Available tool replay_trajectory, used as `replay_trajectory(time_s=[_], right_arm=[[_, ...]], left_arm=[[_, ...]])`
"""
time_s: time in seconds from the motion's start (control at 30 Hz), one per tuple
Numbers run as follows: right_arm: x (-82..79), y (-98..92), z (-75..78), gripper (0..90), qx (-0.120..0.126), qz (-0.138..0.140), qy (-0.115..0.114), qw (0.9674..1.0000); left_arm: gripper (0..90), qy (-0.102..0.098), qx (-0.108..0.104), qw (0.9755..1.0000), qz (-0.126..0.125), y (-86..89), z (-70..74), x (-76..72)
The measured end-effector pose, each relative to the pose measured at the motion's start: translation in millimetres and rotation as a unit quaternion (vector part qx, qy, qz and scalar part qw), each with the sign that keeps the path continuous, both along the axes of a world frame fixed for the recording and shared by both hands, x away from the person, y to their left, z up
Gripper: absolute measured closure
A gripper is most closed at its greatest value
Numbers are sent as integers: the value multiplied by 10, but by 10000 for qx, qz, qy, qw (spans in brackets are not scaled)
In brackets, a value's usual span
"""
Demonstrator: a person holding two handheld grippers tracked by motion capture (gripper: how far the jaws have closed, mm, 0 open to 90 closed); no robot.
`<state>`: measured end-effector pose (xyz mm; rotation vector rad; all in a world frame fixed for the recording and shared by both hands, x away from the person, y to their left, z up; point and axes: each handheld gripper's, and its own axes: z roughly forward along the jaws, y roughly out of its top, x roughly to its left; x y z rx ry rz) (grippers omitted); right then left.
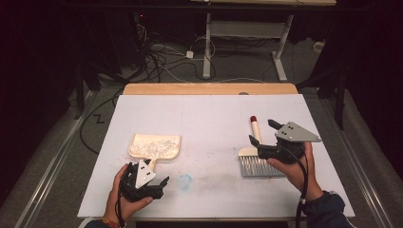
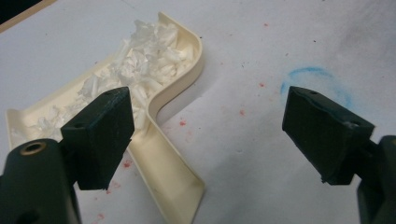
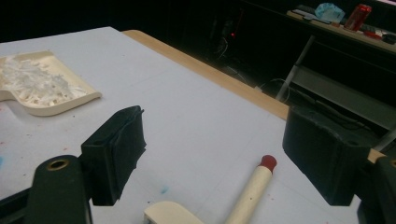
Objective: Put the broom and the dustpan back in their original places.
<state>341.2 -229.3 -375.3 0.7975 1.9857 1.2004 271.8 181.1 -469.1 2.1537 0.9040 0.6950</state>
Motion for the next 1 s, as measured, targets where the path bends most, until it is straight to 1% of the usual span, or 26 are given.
replay_trajectory(time_s=[0.07,0.2,0.5,0.73,0.77,0.97,1.0], right_arm=[[-40,-4,14,218,-19,1,-58,10000],[-111,-25,33,219,9,48,-79,10000],[-259,-84,15,219,-136,103,-122,9998],[-349,-159,-14,219,-153,146,-156,9997],[-362,-169,-19,219,-174,136,-177,9996],[-432,-245,-58,219,-214,125,-209,9995],[-443,-260,-68,219,-223,112,-217,9995]], left_arm=[[165,5,-7,10000,-5,-1,-1,-1],[165,-8,-32,10000,-9,-3,6,-6],[165,-10,-47,10000,-34,-6,9,-7],[165,-23,3,10000,-49,-20,7,-4],[165,-84,32,9999,-76,-17,10,4],[165,-76,71,9999,-89,-27,5,8],[165,-14,43,10000,-65,-31,1,2]])
